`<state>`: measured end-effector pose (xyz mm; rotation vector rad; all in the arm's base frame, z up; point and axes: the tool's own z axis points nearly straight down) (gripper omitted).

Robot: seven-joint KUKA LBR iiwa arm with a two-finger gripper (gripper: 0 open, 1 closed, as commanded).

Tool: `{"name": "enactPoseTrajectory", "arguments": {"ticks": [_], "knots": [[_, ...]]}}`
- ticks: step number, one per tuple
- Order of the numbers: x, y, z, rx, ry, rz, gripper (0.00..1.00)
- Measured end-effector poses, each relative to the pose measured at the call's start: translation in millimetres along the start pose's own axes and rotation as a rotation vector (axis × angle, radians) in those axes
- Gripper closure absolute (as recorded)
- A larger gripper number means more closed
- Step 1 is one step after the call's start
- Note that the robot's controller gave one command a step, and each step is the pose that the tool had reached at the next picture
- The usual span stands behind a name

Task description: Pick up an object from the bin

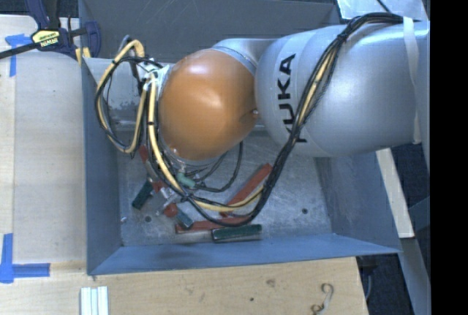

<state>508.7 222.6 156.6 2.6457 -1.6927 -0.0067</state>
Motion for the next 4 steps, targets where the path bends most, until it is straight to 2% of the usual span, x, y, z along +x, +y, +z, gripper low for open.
{"name": "enactPoseTrajectory", "arguments": {"ticks": [1,2,3,4], "knots": [[14.3,-11.0,3.5,0.005,0.001,0.001,1.00],[38.0,-16.7,-180.8,0.011,0.004,-0.233,1.00],[37.6,-15.4,-176.5,0.001,0.002,-0.232,1.00],[37.7,-15.3,-176.5,-0.001,0.002,-0.231,1.00]]}}
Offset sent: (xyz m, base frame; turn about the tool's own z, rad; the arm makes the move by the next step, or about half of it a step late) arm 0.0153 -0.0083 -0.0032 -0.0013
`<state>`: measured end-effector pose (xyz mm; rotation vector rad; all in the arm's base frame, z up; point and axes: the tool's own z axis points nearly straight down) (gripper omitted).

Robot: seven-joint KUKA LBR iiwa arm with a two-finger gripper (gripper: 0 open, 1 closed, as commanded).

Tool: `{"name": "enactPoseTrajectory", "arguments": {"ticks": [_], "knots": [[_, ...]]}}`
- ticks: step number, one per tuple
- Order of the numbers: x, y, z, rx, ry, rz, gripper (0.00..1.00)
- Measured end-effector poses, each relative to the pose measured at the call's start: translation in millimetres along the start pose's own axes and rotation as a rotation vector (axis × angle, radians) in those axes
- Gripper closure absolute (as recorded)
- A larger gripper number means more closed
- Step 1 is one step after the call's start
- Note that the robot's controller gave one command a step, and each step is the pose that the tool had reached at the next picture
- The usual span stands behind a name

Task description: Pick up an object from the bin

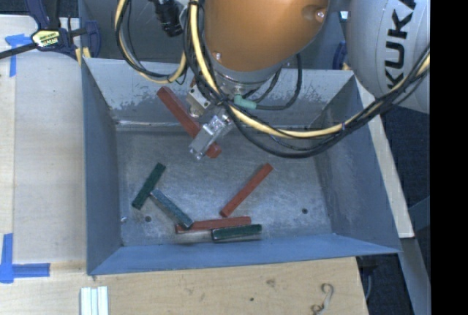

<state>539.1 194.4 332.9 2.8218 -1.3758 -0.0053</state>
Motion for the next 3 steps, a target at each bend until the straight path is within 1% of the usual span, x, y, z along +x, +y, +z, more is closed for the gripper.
{"name": "enactPoseTrajectory", "arguments": {"ticks": [2,3], "knots": [[0.2,0.3,0.0,-0.003,0.000,0.001,1.00],[15.5,-10.5,25.2,-0.005,-0.001,-0.181,1.00]]}}
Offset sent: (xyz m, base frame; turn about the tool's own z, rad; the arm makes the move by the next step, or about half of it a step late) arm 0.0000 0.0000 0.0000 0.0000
